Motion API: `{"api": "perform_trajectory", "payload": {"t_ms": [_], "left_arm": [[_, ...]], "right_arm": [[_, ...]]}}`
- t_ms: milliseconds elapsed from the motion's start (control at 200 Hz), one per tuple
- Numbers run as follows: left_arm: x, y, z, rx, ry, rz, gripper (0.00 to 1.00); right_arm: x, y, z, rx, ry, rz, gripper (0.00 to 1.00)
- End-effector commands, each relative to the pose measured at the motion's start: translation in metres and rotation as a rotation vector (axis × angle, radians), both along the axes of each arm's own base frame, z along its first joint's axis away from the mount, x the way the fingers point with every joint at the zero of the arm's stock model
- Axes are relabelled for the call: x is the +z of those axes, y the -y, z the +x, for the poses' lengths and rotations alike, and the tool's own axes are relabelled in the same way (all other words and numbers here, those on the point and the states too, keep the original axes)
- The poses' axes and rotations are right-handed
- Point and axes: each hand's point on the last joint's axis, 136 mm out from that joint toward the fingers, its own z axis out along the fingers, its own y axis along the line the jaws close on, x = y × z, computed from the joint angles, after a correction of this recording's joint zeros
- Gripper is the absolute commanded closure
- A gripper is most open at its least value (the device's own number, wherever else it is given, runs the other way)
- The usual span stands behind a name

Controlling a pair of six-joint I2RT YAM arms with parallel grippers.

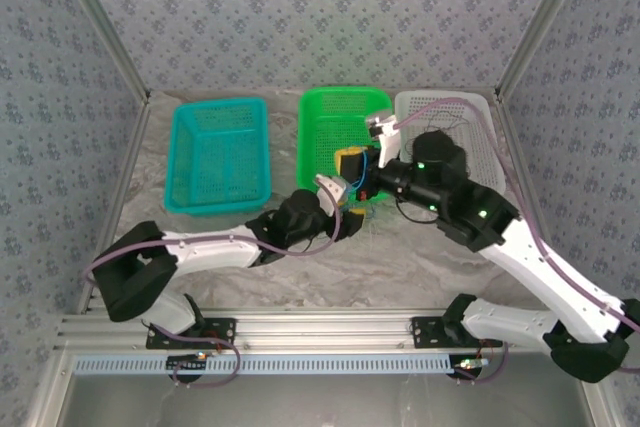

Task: Untangle the cables

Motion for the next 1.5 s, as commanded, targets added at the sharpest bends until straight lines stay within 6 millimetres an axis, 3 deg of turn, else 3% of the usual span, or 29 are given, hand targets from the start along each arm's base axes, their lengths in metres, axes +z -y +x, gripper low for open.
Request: {"api": "perform_trajectory", "payload": {"t_ms": [0,165,390,545,655,819,1049,1279,1494], "left_arm": [[-0.025,-0.005,-0.01,-0.019,-0.048,0.066,0.42],[-0.031,-0.006,-0.01,-0.015,-0.052,0.088,0.46],[-0.048,-0.02,-0.011,0.032,-0.088,0.117,0.46],[-0.052,-0.025,-0.012,0.048,-0.098,0.126,0.44],[-0.056,-0.03,-0.012,0.063,-0.104,0.142,0.43],[-0.049,-0.036,-0.012,0.082,-0.094,0.122,0.39],[-0.04,-0.053,-0.012,0.133,-0.069,0.109,0.36],[-0.035,-0.056,-0.011,0.142,-0.058,0.104,0.35],[-0.038,-0.065,-0.011,0.175,-0.062,0.102,0.34]], "right_arm": [[0.044,0.008,-0.018,0.055,0.104,0.083,1.0],[0.049,0.018,-0.015,0.017,0.12,0.071,1.0],[0.103,0.062,-0.01,-0.132,0.25,0.074,1.0],[0.147,0.084,-0.016,-0.178,0.338,0.125,1.0],[0.162,0.089,-0.013,-0.204,0.373,0.145,1.0],[0.151,0.081,0.015,-0.228,0.34,0.091,1.0],[0.168,0.089,0.045,-0.267,0.358,0.137,1.0],[0.136,0.078,0.104,-0.275,0.264,0.102,1.0],[0.086,0.068,0.163,-0.279,0.148,0.066,1.0]]}}
